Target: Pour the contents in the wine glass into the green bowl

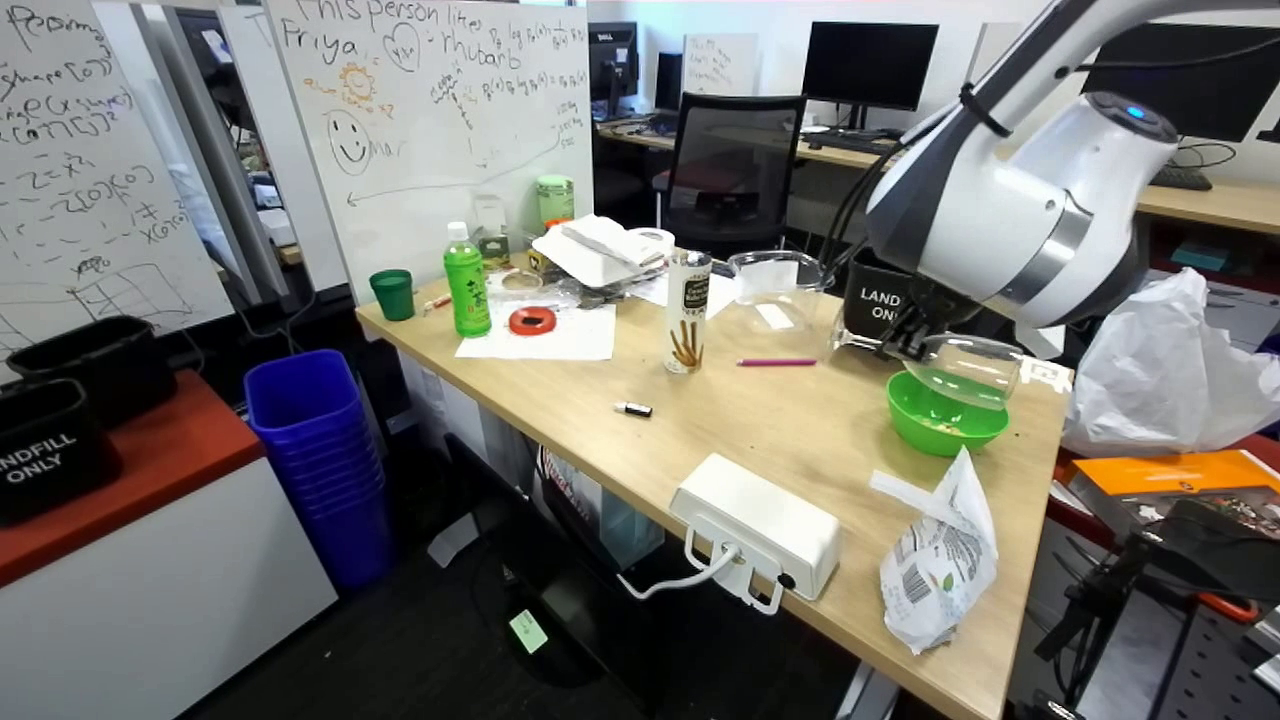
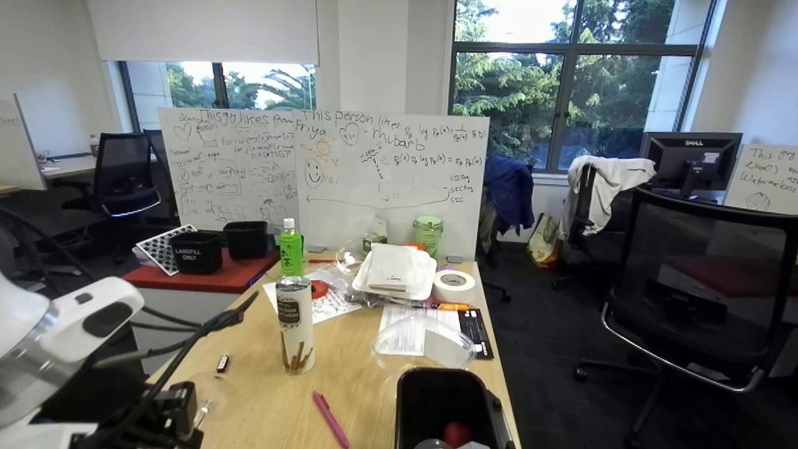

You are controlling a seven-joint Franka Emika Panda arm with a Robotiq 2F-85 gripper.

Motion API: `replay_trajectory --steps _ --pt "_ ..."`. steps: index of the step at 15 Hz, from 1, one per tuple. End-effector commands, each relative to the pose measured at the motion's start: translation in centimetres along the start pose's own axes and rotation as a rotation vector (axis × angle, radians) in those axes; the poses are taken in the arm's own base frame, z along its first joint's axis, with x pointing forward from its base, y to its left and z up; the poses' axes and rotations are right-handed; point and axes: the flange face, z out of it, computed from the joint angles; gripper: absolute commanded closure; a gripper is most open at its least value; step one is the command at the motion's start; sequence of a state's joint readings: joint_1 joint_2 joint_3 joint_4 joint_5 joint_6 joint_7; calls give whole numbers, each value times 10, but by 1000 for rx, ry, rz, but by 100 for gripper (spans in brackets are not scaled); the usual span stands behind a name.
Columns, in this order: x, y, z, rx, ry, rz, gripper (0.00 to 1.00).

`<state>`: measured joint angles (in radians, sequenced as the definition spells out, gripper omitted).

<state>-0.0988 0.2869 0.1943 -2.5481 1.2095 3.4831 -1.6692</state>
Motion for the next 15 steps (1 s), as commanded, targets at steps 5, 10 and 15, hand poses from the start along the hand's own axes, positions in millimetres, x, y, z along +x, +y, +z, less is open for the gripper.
replay_trajectory --steps 5,10,15 --pt "-16 10 10 -157 -192 -163 96" --pt "5 -27 28 -246 -246 -319 96" --pt "-6 -71 15 -317 -307 -461 96"
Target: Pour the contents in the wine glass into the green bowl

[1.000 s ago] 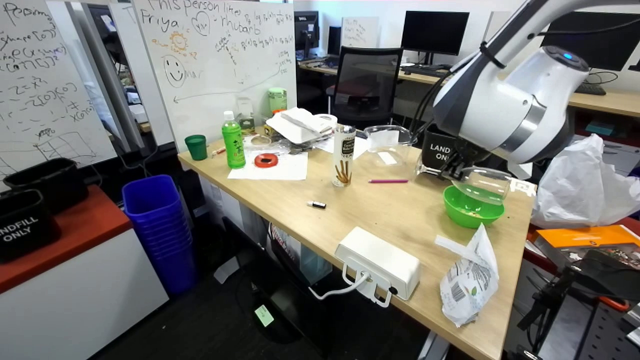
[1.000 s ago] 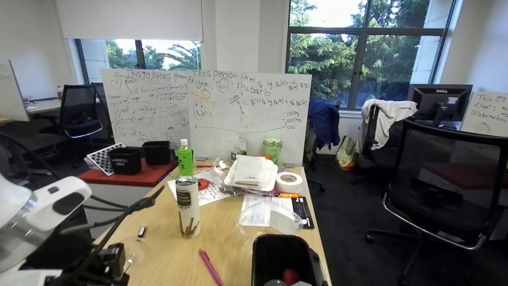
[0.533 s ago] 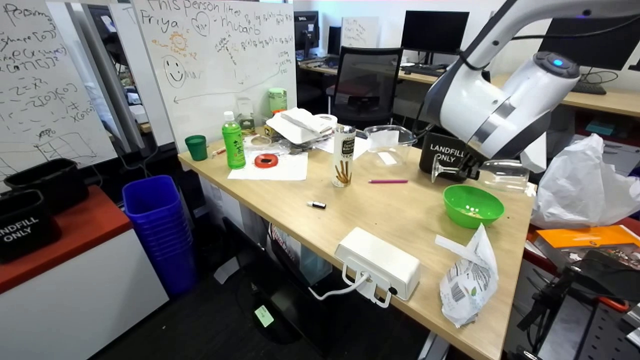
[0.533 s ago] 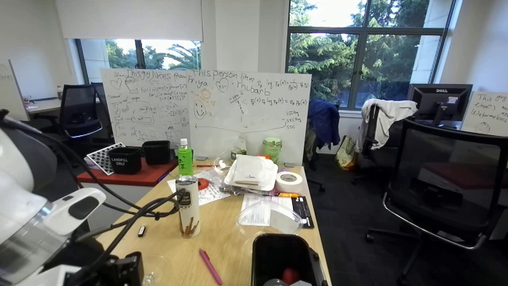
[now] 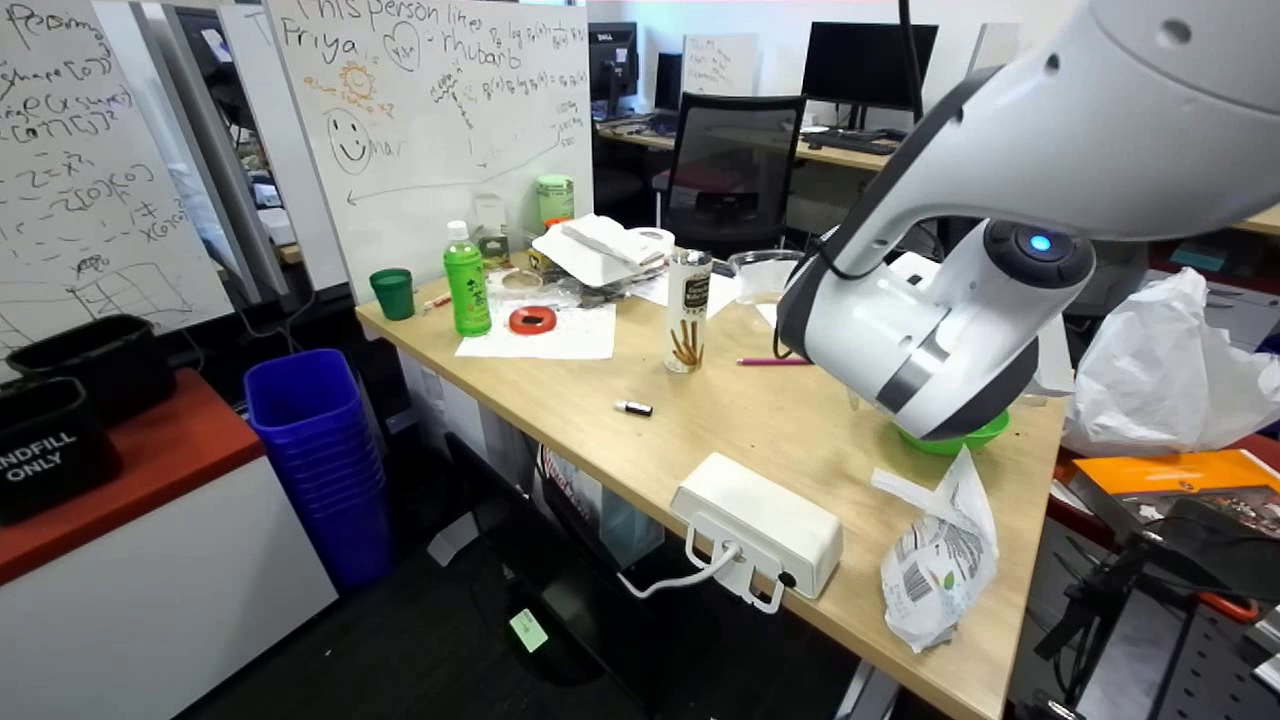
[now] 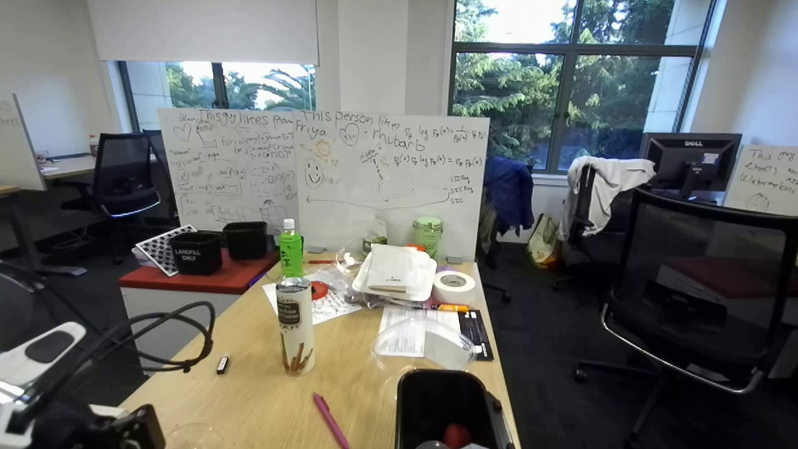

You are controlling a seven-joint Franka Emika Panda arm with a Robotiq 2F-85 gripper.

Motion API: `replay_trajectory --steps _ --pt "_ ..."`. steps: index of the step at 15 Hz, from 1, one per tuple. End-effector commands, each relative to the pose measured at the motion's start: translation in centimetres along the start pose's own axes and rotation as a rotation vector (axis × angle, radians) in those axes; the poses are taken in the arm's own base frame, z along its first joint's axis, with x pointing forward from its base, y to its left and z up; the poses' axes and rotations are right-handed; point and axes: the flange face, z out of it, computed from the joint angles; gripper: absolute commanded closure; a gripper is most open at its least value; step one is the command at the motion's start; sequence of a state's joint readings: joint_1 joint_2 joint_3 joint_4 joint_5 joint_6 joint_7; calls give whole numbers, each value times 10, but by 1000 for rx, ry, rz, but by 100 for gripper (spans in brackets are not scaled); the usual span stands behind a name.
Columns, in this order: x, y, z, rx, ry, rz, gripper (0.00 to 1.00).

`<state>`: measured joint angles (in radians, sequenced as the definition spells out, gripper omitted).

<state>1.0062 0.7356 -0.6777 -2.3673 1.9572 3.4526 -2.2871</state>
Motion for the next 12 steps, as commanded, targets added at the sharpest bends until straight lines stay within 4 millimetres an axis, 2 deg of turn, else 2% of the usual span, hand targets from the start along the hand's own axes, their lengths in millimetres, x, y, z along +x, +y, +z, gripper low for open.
replay_trajectory --steps 1,3,4,11,12 --pt "-1 1 -9 -70 -31 -86 96" --pt "2 5 -16 -71 -16 -102 96" --pt "1 -4 -11 -67 -22 -82 85" --pt "2 2 -14 -76 -19 -96 85" --pt "2 2 -14 -76 -19 -96 96"
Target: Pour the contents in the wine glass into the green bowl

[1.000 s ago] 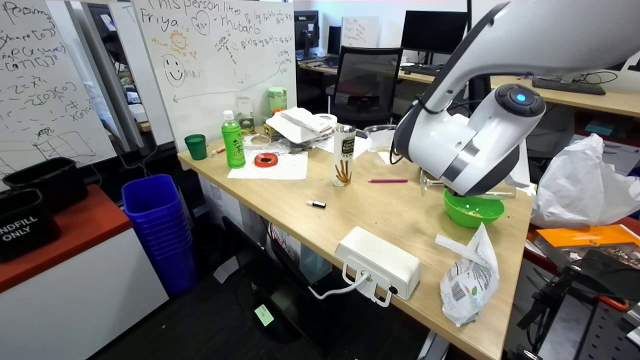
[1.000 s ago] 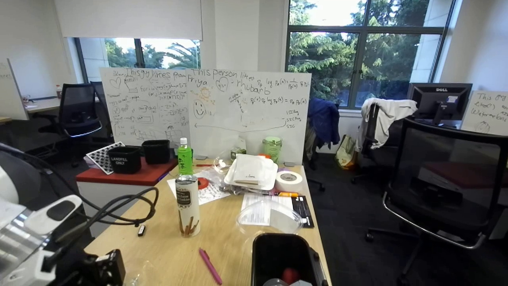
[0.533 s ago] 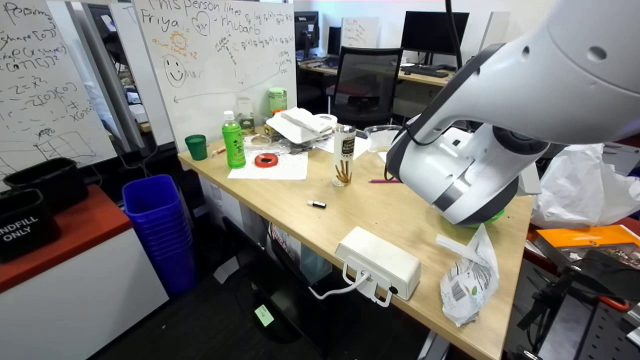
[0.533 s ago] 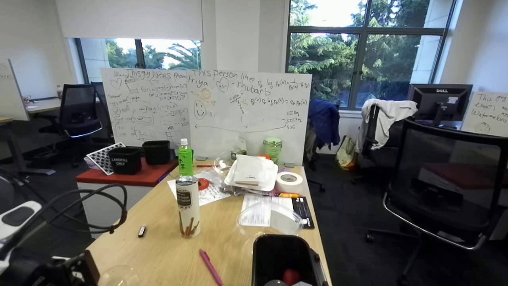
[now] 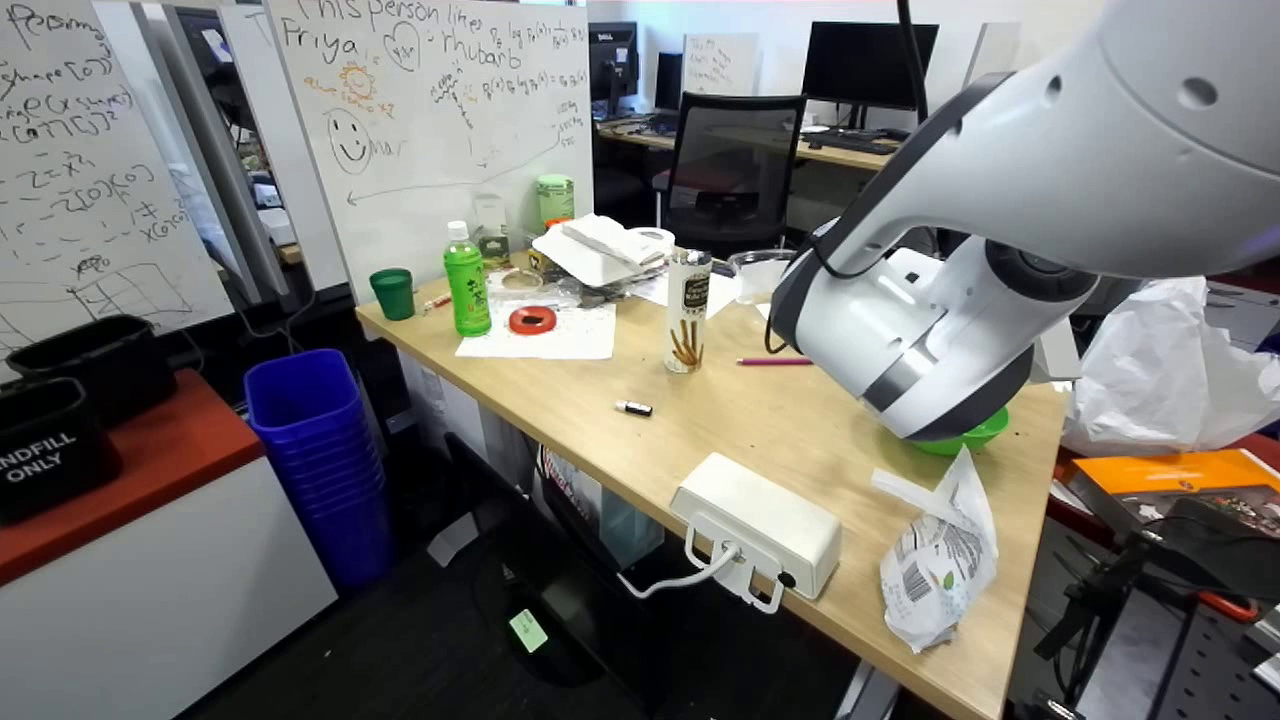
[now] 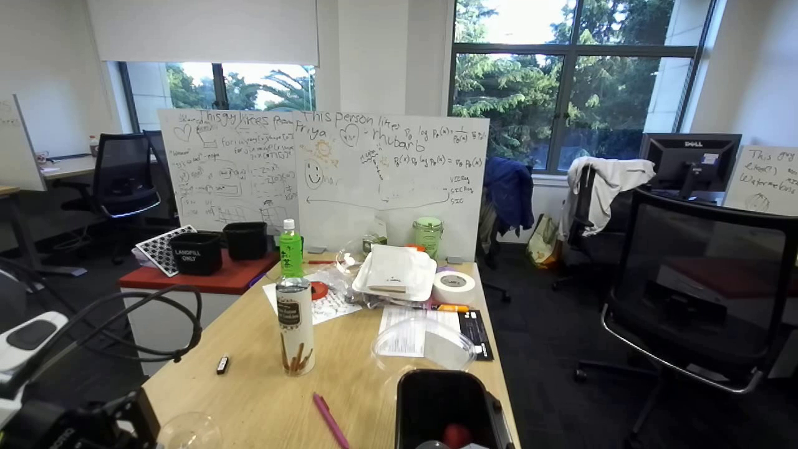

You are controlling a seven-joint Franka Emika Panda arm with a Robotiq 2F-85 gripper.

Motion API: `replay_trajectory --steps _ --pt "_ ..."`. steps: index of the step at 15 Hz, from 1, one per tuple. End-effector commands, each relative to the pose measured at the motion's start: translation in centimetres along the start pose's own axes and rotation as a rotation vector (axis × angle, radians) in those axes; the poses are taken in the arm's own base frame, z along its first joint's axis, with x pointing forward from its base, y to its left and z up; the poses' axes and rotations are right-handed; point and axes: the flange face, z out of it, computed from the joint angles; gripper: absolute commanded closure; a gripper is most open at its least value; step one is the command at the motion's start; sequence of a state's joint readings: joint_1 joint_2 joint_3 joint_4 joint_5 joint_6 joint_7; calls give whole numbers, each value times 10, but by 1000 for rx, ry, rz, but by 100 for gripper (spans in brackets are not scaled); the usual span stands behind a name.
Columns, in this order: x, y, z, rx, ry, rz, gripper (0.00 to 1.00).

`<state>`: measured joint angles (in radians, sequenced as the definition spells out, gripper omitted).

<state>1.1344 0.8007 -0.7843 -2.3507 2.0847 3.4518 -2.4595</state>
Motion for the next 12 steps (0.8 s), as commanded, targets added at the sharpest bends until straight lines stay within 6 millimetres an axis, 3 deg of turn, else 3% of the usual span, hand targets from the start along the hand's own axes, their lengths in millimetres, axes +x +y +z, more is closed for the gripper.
replay_trajectory --steps 1,8,12 --pt "2 0 -3 -9 -5 -8 96" --pt "10 -15 -3 -70 -29 -179 96" --pt "28 -19 -8 -172 -41 -301 96"
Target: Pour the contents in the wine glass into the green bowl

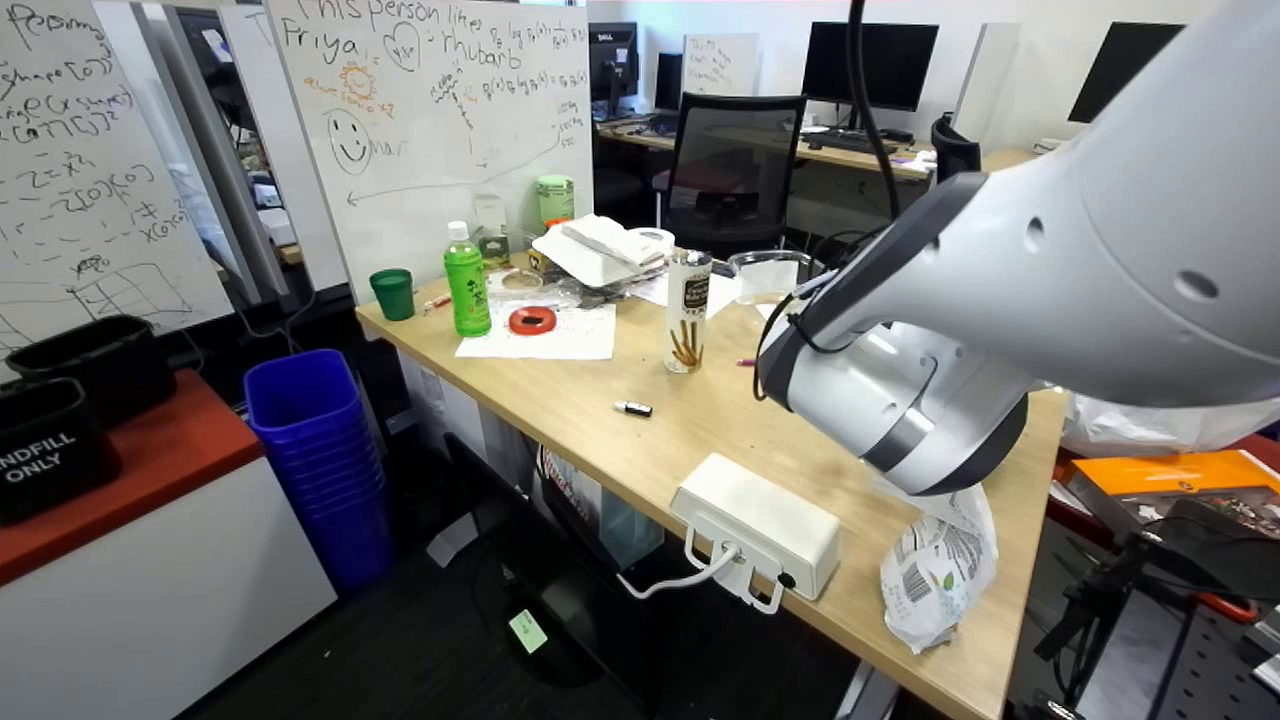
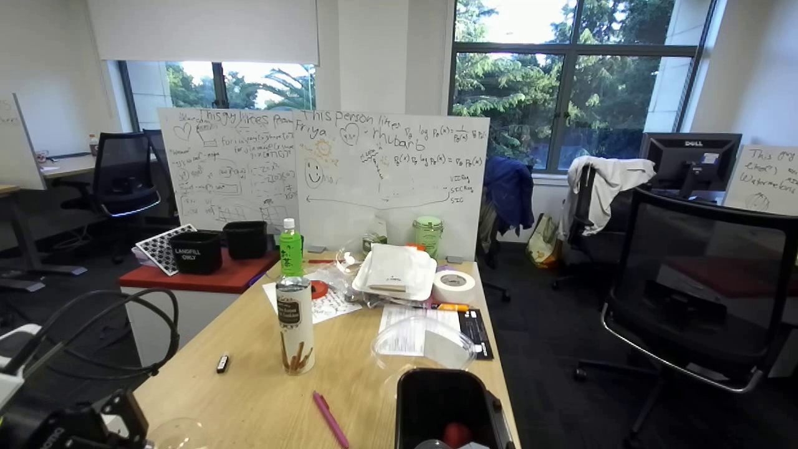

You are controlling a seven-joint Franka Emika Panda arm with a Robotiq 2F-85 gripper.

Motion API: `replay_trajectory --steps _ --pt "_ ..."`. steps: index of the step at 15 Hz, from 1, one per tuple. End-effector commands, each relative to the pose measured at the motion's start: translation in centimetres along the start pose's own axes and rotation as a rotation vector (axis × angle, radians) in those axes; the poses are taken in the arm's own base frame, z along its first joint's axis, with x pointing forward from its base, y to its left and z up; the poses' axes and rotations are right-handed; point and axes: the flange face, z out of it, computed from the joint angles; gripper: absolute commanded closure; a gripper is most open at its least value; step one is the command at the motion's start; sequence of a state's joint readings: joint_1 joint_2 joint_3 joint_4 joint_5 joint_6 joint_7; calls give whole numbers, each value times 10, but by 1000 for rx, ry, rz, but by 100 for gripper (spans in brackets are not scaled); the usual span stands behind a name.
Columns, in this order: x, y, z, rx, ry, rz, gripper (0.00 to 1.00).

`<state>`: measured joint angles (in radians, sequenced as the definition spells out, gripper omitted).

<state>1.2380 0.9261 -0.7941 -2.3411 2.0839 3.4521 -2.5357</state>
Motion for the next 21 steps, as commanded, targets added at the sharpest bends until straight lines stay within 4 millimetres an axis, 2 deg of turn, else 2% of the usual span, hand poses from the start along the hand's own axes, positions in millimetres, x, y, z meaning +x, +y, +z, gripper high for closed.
replay_trajectory --steps 1,7,10,15,19,20,21 --pt "16 8 -7 -115 -26 -122 96" --pt "46 28 -16 -295 -50 -322 96" --pt "52 32 -9 -352 -94 -447 96" --pt "44 34 10 -389 -176 -565 96" --pt "34 46 15 -353 -174 -527 96" --pt "36 35 16 -374 -189 -550 85" --pt "34 38 17 -373 -192 -544 85"
